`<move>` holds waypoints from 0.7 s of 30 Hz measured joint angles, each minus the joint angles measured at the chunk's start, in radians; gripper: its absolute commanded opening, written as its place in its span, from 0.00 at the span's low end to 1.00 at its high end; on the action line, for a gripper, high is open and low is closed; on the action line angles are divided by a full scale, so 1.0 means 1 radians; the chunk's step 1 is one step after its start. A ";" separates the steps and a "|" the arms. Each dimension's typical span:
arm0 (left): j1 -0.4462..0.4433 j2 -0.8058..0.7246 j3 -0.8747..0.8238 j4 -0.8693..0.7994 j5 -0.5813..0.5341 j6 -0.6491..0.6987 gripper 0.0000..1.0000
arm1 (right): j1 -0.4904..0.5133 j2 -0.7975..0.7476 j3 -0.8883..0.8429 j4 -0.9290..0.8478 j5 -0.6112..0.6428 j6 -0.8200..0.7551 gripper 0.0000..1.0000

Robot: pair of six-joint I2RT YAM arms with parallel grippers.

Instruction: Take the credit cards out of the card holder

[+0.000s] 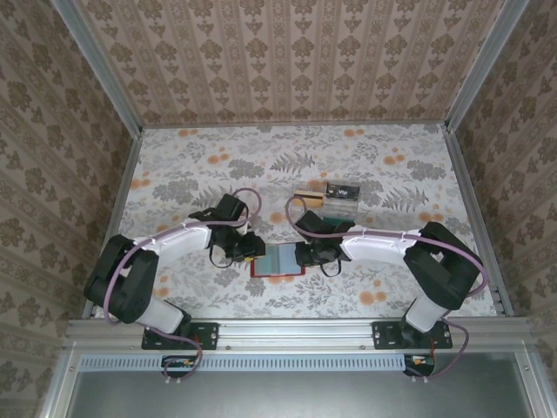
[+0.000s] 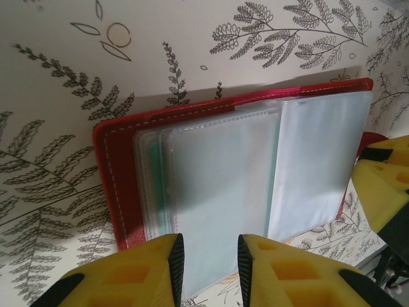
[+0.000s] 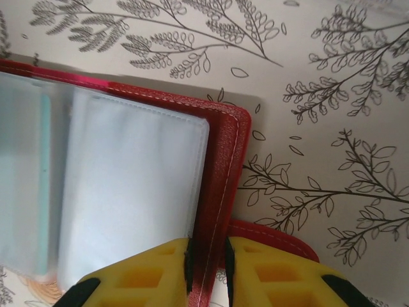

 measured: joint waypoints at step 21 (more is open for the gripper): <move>-0.014 0.032 -0.027 0.089 0.047 -0.008 0.48 | 0.005 0.013 0.000 0.008 -0.003 0.022 0.23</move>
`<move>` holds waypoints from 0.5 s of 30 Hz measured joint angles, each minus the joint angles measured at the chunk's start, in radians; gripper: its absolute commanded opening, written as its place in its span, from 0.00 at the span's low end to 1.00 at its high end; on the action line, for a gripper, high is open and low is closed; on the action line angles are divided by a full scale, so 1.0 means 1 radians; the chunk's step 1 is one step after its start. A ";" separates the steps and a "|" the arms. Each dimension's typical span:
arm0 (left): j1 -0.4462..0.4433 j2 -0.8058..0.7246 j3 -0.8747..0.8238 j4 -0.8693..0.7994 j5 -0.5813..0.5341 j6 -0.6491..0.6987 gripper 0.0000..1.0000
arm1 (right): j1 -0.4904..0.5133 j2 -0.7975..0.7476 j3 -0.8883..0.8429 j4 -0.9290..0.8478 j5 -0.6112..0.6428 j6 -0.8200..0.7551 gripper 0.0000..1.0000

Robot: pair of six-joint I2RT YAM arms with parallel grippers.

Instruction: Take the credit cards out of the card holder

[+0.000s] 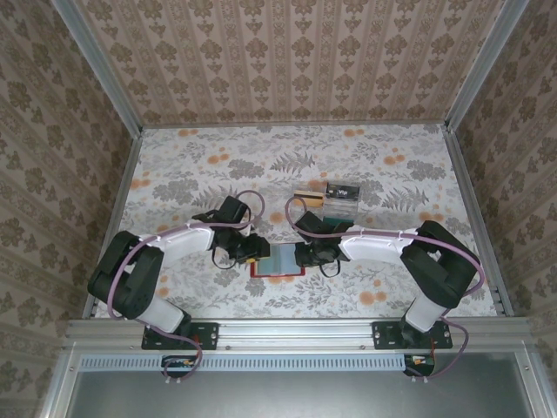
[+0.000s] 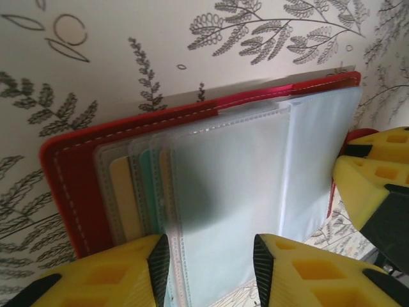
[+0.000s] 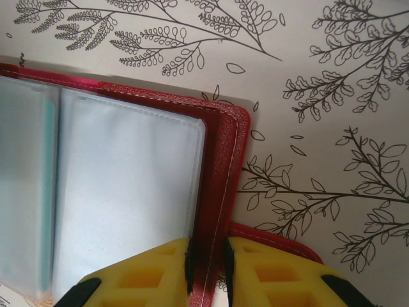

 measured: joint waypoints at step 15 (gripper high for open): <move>0.000 0.000 -0.008 0.080 0.082 -0.022 0.76 | 0.002 0.002 0.000 0.001 0.000 0.003 0.23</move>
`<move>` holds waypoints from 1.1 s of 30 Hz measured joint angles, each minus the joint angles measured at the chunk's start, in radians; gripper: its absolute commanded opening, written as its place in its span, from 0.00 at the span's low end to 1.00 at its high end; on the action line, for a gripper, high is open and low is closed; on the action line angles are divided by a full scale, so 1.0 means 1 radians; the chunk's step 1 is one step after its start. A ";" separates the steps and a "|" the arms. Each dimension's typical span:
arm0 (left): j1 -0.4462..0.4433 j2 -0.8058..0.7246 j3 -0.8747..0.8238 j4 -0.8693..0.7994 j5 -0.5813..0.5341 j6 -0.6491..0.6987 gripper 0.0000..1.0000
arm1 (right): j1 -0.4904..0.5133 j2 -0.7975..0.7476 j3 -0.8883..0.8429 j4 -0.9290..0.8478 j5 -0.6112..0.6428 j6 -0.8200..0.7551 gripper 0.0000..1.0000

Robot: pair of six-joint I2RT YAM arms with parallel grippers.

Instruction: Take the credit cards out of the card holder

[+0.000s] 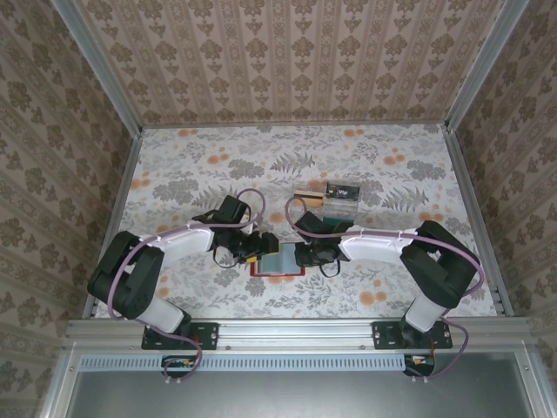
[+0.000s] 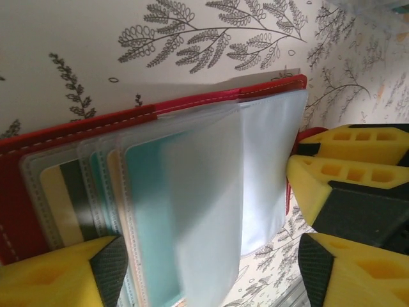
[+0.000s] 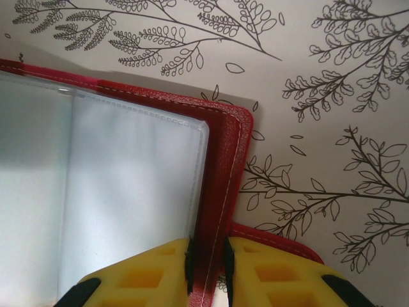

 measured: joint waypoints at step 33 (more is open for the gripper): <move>0.085 -0.089 -0.006 -0.031 -0.016 0.004 0.79 | -0.007 -0.137 0.028 -0.071 0.070 0.000 0.36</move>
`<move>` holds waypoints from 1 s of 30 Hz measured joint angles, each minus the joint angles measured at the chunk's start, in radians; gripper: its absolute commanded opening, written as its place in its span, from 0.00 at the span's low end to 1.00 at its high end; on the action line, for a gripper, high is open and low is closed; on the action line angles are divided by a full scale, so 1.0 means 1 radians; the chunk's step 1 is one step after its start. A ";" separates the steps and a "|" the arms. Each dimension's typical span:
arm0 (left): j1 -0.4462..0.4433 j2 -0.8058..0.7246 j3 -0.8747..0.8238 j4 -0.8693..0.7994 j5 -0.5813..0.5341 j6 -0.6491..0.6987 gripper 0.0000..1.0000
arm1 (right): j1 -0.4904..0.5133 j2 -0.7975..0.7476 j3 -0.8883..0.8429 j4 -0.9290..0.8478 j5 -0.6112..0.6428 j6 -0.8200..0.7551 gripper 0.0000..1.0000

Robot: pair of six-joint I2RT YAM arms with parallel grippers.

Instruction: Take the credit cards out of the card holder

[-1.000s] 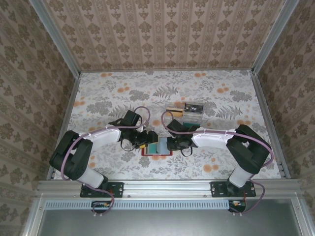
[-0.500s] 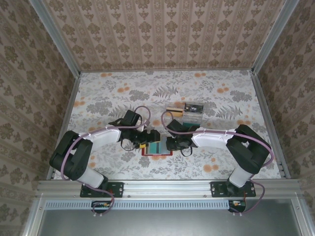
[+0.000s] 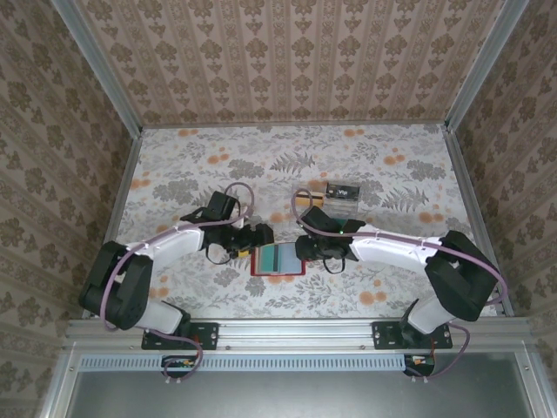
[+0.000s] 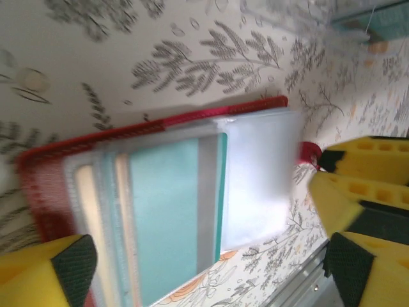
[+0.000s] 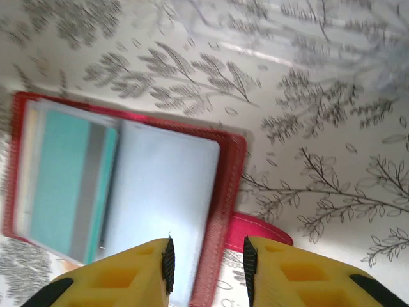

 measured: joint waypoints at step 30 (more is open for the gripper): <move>-0.017 0.109 -0.026 -0.014 -0.031 -0.009 0.10 | -0.013 0.219 0.007 0.294 -0.332 0.188 0.21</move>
